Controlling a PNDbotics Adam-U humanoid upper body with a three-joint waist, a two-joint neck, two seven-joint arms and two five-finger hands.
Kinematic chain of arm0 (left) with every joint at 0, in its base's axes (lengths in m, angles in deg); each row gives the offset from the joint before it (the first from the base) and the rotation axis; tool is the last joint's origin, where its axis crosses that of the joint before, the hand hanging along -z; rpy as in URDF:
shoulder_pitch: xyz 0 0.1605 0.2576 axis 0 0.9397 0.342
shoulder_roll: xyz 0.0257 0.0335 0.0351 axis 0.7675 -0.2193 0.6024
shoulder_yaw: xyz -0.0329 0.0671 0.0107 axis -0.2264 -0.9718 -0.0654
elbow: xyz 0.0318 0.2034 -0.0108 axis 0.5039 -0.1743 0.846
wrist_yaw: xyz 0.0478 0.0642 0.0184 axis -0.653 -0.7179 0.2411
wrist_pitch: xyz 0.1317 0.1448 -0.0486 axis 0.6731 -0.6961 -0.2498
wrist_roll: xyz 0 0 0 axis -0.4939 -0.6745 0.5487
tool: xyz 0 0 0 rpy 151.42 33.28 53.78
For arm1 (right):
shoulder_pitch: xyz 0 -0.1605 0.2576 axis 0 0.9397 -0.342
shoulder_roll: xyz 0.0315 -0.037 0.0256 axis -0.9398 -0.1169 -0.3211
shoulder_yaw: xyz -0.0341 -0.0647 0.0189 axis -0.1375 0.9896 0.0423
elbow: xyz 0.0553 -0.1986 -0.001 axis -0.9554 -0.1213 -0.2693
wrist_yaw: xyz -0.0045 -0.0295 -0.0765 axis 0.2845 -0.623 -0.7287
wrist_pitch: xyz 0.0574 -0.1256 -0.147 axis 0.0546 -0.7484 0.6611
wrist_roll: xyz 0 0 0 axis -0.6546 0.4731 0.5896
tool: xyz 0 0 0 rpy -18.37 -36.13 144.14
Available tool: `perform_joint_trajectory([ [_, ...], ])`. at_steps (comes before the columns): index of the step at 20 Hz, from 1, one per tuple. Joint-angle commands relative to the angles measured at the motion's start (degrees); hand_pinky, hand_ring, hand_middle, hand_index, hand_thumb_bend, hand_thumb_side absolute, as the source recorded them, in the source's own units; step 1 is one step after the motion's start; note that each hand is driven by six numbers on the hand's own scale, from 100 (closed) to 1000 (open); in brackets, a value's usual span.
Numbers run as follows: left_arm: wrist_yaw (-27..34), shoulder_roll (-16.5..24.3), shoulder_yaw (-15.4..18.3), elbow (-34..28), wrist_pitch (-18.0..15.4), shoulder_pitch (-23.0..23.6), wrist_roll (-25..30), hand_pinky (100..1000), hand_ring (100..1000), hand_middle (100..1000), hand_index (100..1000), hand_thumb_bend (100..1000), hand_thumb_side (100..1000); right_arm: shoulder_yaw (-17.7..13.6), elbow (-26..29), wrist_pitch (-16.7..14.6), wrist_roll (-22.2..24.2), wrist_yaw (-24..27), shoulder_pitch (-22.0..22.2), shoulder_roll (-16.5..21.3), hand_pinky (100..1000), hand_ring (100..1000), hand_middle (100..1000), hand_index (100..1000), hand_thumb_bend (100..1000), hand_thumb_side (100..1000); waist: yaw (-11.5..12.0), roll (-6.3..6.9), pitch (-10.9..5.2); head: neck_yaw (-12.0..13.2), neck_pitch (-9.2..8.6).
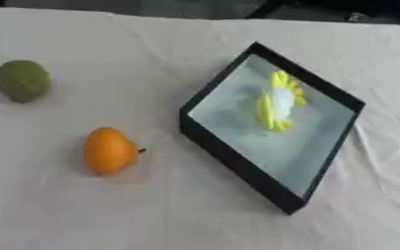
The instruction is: Pick up objects on the table and place them in the box.
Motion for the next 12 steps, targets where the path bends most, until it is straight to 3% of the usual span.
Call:
perform_joint_trajectory([
  [1,-3.8,7.8,-0.7,-1.4,-1.9,-0.1,1.9,729,619,731,827,100,659,-1.3,1.6,0.6,-1.5,1.2,-1.5,0.7,942,857,764,828,100,100,0.2,0.44,-1.27,0.1,0.38],
  [8,-10.9,23.3,-4.3,-1.5,-3.8,-1.5,11.5,757,684,764,849,100,621,-0.9,-0.8,2.2,-3.0,1.7,-5.4,-1.9,942,847,752,819,100,100,0.7,1.00,-1.75,-0.3,0.38],
  [10,-11.0,26.5,-5.9,-1.5,-3.7,-2.2,15.3,755,688,766,853,100,663,-0.5,-2.5,2.9,-3.0,2.3,-6.8,-3.8,944,846,751,821,100,106,0.7,1.13,-1.86,-0.4,0.38],
  [12,-10.2,28.9,-7.3,-1.5,-3.4,-2.8,18.8,758,695,772,858,100,683,-0.3,-4.1,3.8,-2.8,3.1,-7.7,-5.6,947,847,752,823,100,233,0.7,1.23,-1.87,-0.4,0.38],
])
